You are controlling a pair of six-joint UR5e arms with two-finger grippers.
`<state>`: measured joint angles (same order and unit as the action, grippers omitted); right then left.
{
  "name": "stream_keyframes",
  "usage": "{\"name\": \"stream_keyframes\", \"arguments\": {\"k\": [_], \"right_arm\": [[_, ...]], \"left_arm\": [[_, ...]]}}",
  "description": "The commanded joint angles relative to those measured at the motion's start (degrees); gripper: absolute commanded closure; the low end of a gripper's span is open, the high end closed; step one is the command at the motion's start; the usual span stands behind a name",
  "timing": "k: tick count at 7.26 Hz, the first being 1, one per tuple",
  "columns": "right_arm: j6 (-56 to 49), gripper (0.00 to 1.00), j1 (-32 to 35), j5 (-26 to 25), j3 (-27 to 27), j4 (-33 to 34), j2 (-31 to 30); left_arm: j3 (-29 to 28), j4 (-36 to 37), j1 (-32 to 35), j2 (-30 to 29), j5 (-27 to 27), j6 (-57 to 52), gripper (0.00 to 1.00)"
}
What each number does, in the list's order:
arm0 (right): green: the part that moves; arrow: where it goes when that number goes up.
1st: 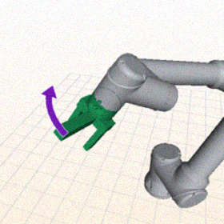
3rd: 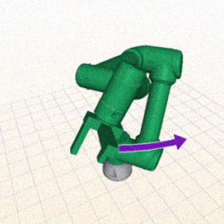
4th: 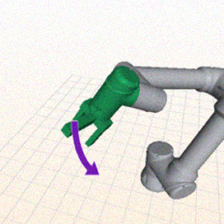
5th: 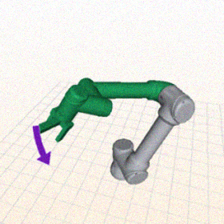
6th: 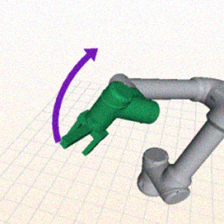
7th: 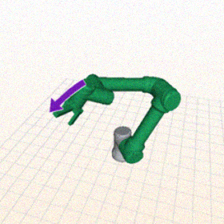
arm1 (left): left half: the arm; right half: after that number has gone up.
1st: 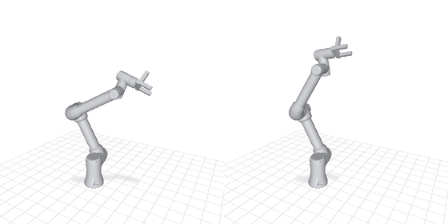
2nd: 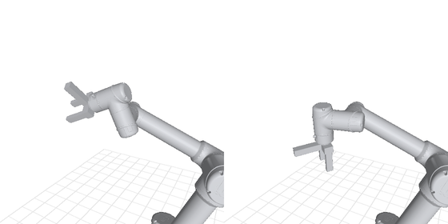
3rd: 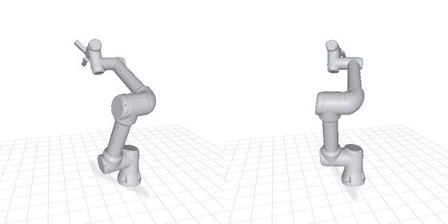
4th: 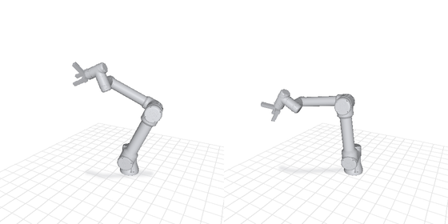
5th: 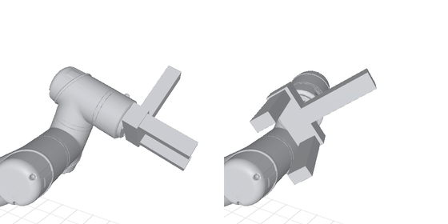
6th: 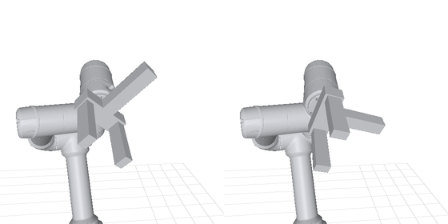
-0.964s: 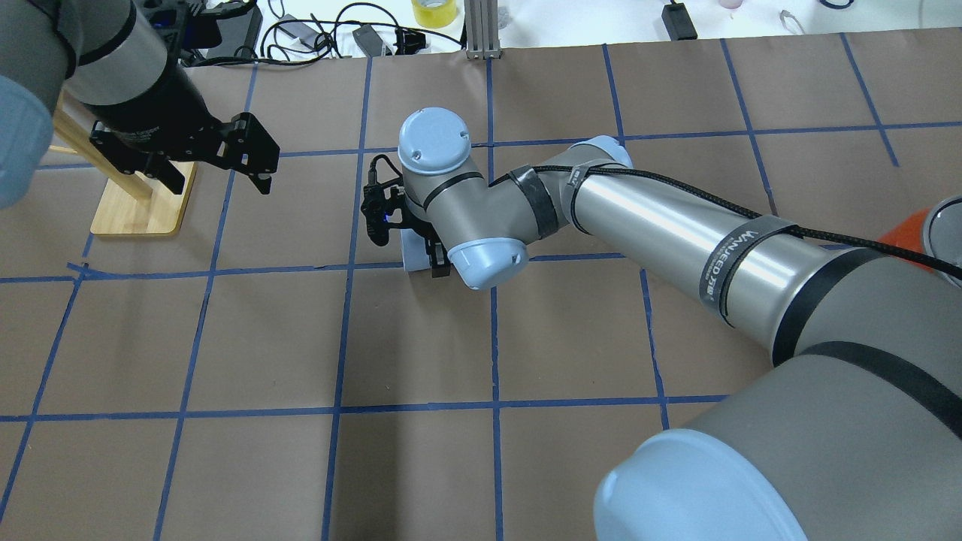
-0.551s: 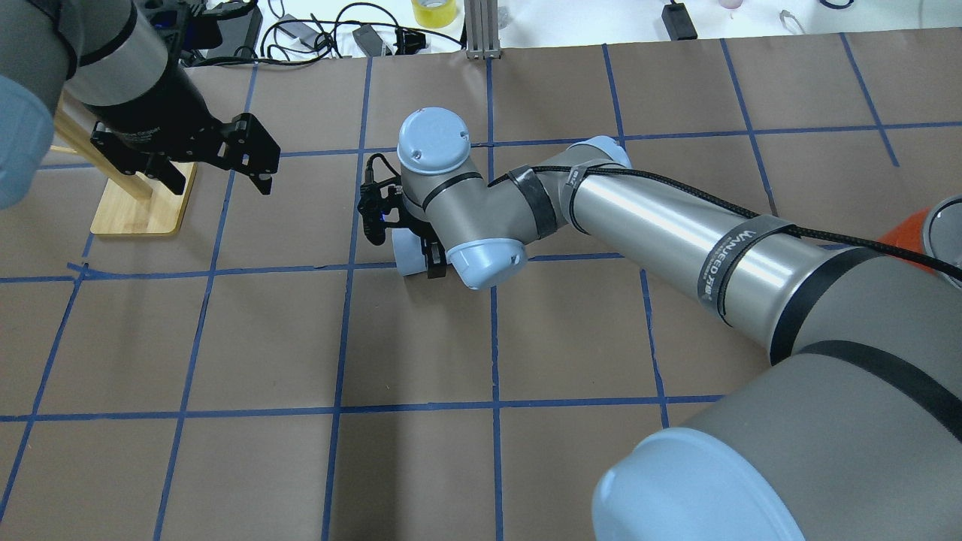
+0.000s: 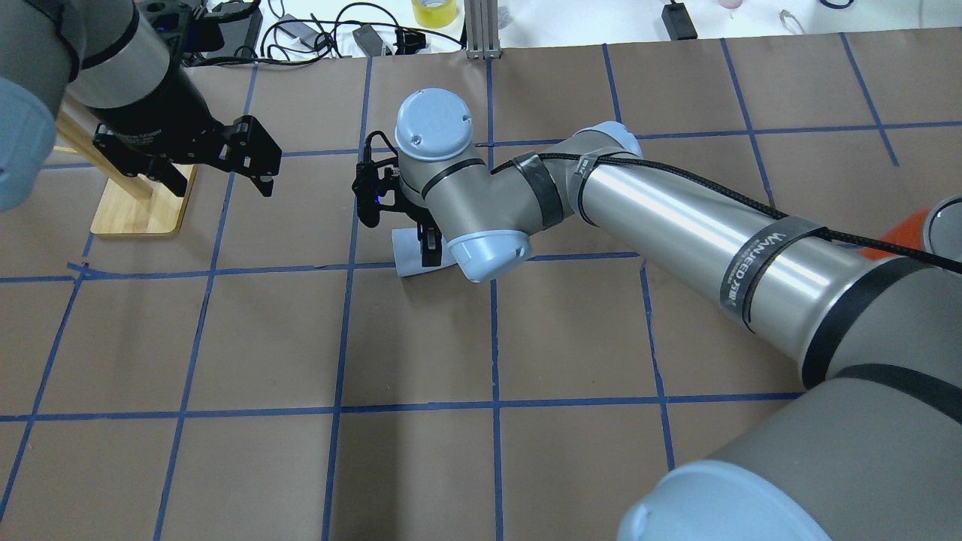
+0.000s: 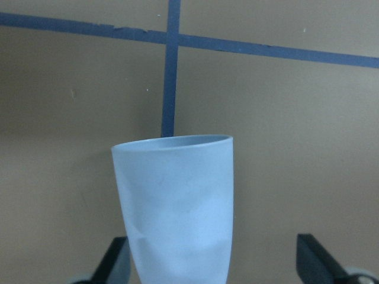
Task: Flip cup
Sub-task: 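Release the cup on its side and raise the right gripper away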
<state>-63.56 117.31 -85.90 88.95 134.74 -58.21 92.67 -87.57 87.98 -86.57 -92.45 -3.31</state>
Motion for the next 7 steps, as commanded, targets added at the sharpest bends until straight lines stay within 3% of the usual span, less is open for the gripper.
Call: {"name": "stream_keyframes", "arguments": {"k": [1, 3, 5, 7], "right_arm": [[6.94, 0.00, -0.85, -4.34, 0.61, -0.71, -3.04], [17.73, 0.00, -4.27, -7.97, 0.61, -9.70, -7.24], [25.54, 0.00, -12.07, -7.62, 0.61, -17.97, -13.56], [39.50, 0.00, -17.27, -7.01, 0.61, -27.66, -17.97]], "left_arm": [[-0.03, -0.14, -0.62, 0.00, -0.01, -3.96, 0.00], [0.06, -0.50, -3.33, -0.96, 2.95, -5.38, 0.00], [4.42, 1.86, -5.45, -3.24, 13.39, -8.82, 0.00], [10.05, 12.30, -7.20, -7.10, 23.92, -10.91, 0.00]]}}
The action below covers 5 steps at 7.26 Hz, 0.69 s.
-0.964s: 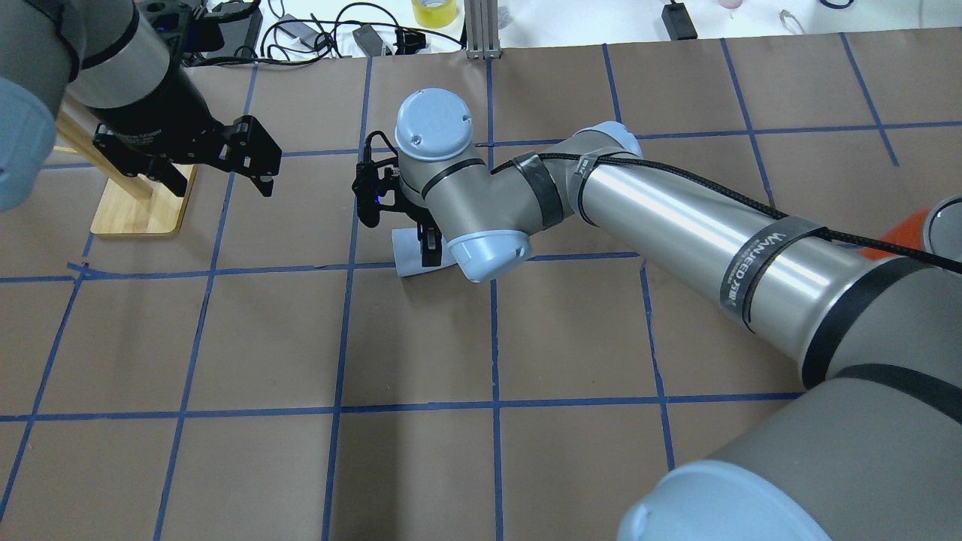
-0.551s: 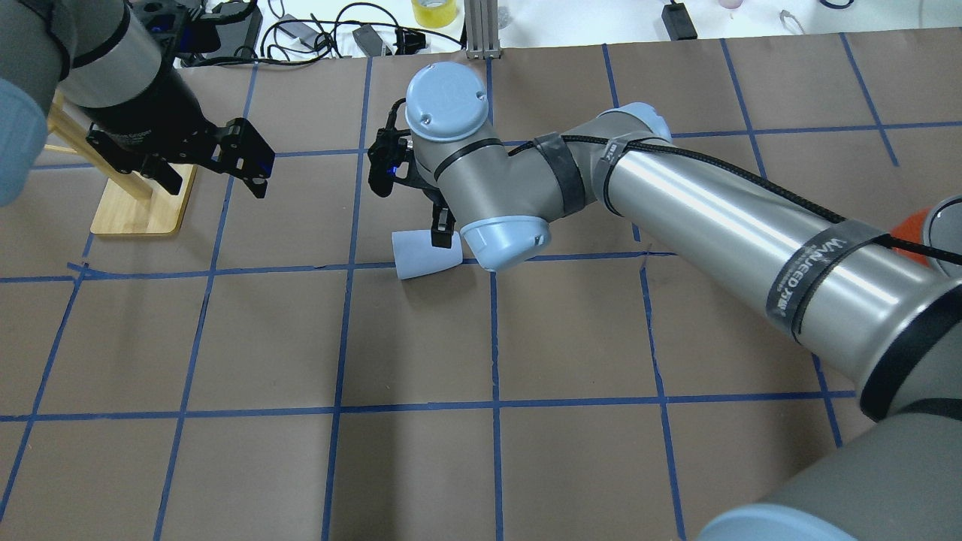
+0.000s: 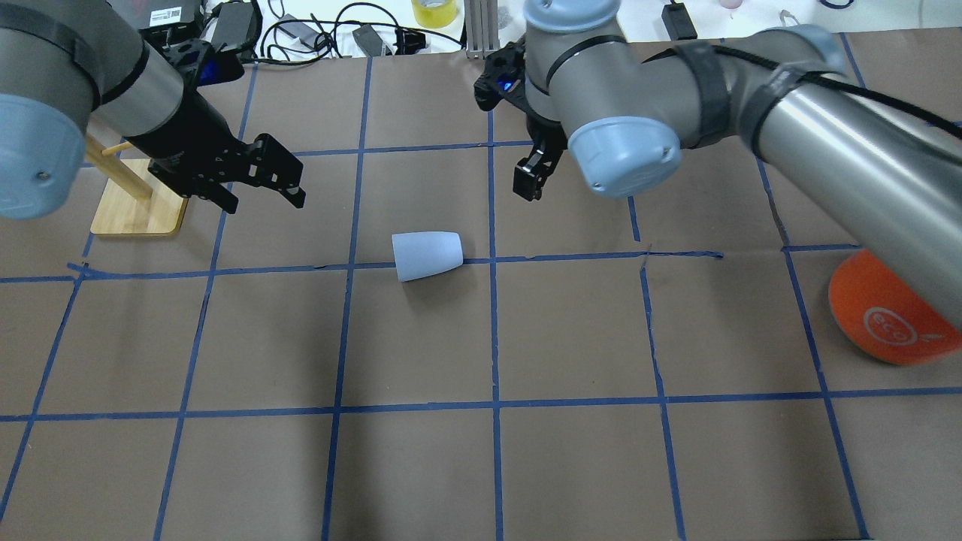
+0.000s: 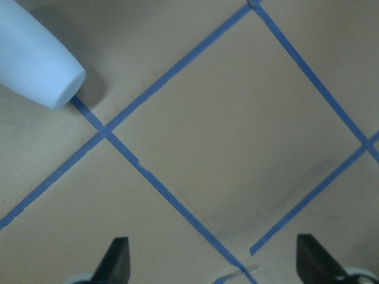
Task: Flip cup
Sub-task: 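Release the cup on its side and raise the right gripper away, then reach the left gripper toward the open mouth of the lying cup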
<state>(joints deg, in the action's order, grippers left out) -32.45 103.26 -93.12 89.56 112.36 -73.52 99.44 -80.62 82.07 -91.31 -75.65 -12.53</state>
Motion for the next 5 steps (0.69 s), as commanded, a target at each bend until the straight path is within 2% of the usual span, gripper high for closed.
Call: {"name": "stream_keyframes", "arguments": {"k": [1, 2, 3, 4, 5], "right_arm": [[16.20, 0.00, -5.24, 0.31, -0.09, -9.31, -4.25], [26.46, 0.00, -7.00, 0.31, -0.17, -13.96, -6.09], [30.65, 0.00, -8.58, 0.31, -0.61, -18.10, -7.50], [33.04, 0.00, -9.90, 0.40, -0.96, -20.23, -9.00], [36.89, 0.00, -11.05, 0.40, -1.31, -21.21, -10.49]], "left_arm": [[4.52, 5.56, -1.56, -4.56, 14.84, -2.06, 0.00], [4.97, 6.78, -1.57, -6.67, 19.35, -2.06, 0.00], [5.85, 9.57, -1.57, -9.74, 23.14, -1.97, 0.00], [8.38, 12.21, -1.57, -12.29, 29.61, -2.15, 0.00], [9.53, 18.07, -1.57, -14.67, 30.11, -2.50, 0.00]]}}
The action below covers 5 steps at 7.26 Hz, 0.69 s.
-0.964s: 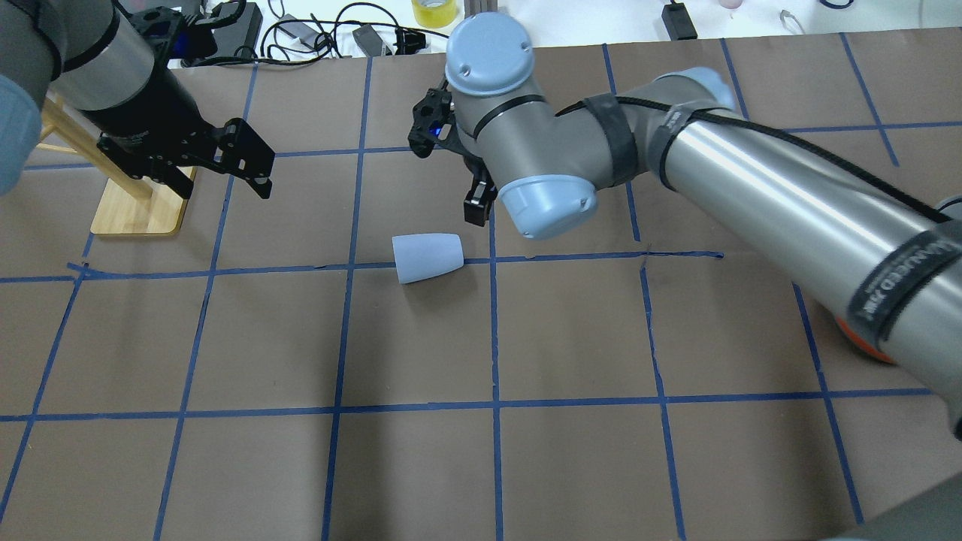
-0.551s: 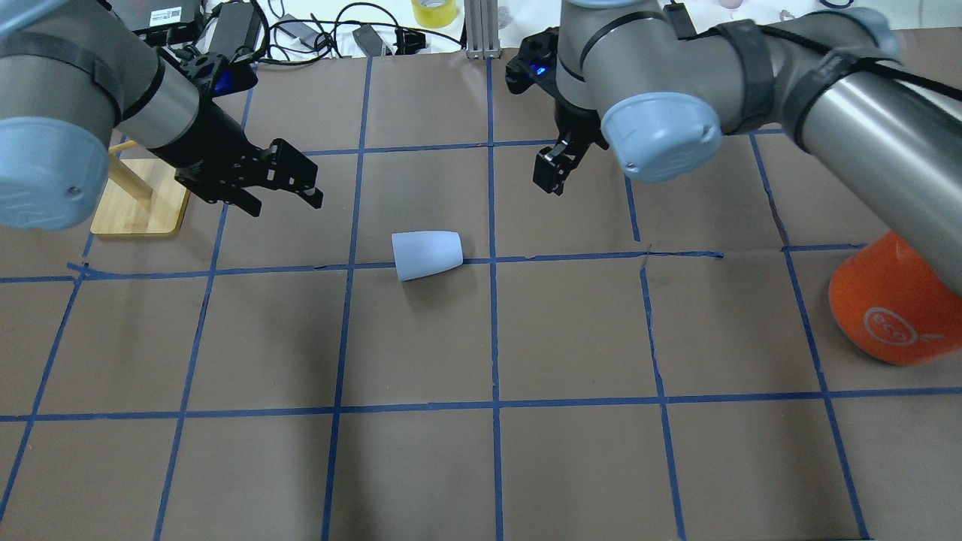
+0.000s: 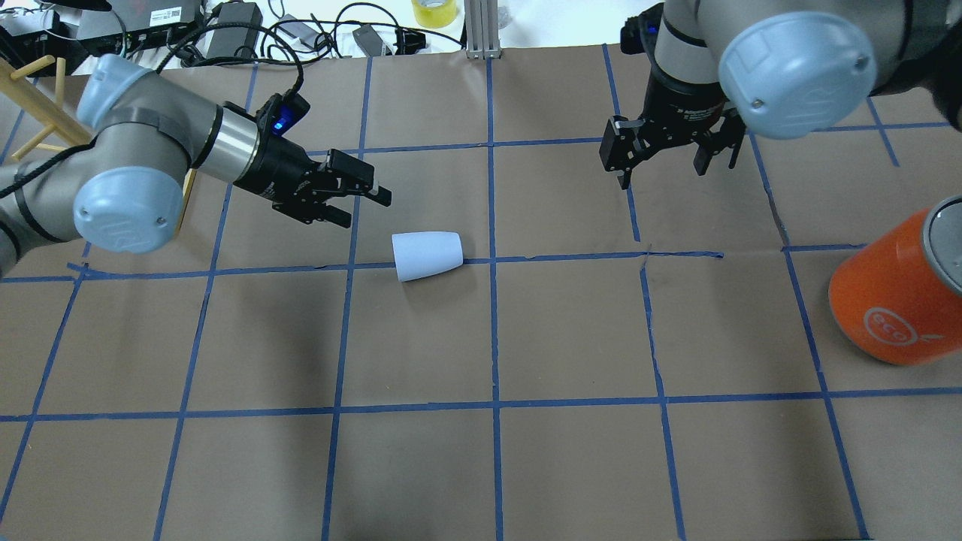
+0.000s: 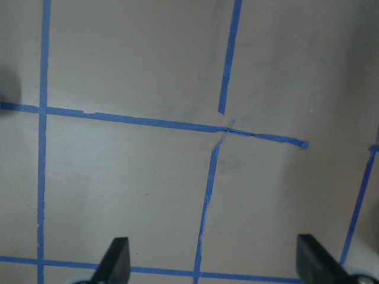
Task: Flip cup
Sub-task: 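Reach the left gripper toward the open mouth of the lying cup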
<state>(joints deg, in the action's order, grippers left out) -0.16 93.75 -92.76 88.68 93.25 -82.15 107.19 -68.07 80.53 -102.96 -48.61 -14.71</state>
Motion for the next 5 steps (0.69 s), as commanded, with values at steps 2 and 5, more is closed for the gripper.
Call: {"name": "stream_keyframes", "arguments": {"k": [2, 5], "right_arm": [[7.19, 0.00, -2.34, 3.88, -4.18, -7.69, -3.36], [7.10, 0.00, -3.31, 0.33, -10.36, -17.73, -5.90]], "left_arm": [[1.97, 7.77, -0.02, -6.45, 3.08, 0.64, 0.02], [2.93, 10.06, -0.02, -7.95, 0.99, 15.55, 0.08]]}}
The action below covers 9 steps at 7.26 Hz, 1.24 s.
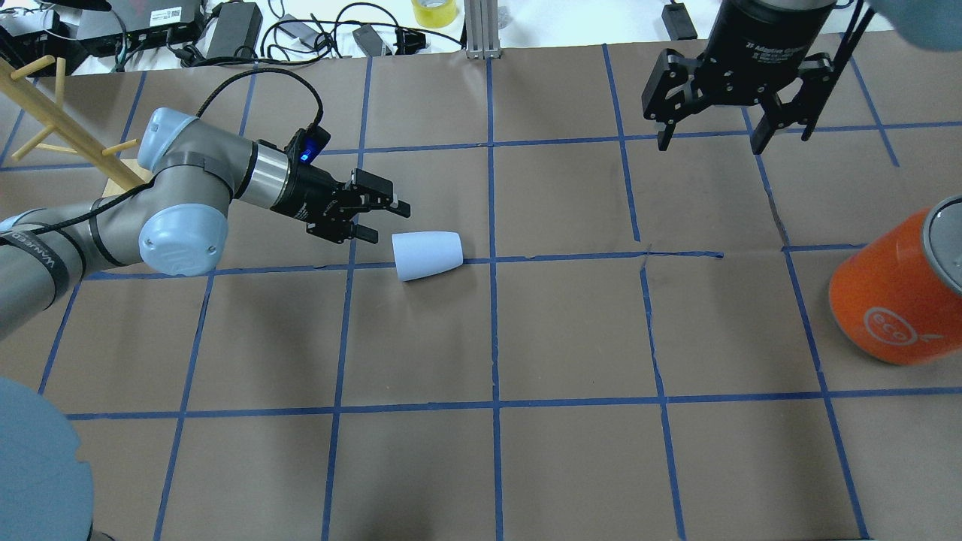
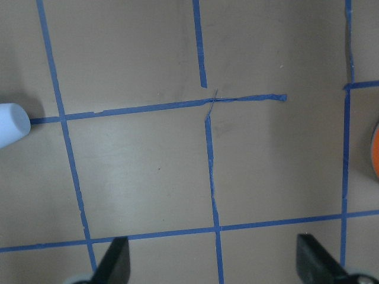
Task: Flip cup
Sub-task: 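Reach the left gripper toward the open mouth of the lying cup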
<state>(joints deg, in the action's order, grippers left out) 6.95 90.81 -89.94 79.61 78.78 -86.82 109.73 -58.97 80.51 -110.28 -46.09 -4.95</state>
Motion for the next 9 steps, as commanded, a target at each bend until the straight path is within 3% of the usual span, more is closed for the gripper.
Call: {"name": "stream_keyframes", "arguments": {"k": [1, 3, 4, 6, 9], "right_arm": [[-0.10, 0.00, -0.80, -3.91, -1.12, -3.80, -1.08], [-0.63, 0.00, -0.72, -3.58, 0.89, -4.06, -0.55], [-0.10, 0.00, -0.63, -3.57, 4.56, -4.07, 0.32], [-0.19, 0.00, -0.54, -3.40, 12.38, -4.16, 1.73], [-0.54, 0.00, -0.54, -3.66, 17.94, -3.90, 5.16]], "left_arm": [[1.01, 0.96, 0.00, -1.16, -3.81, 7.13, 0.08], [1.37, 2.18, 0.09, -2.30, -2.96, 12.14, 0.08], [1.45, 2.28, 0.61, -2.31, -2.26, 13.37, 0.08], [1.45, 2.36, 0.61, -3.53, 4.23, 13.56, 0.08], [1.37, 7.79, 0.88, -6.16, 3.98, 13.47, 0.08]]}}
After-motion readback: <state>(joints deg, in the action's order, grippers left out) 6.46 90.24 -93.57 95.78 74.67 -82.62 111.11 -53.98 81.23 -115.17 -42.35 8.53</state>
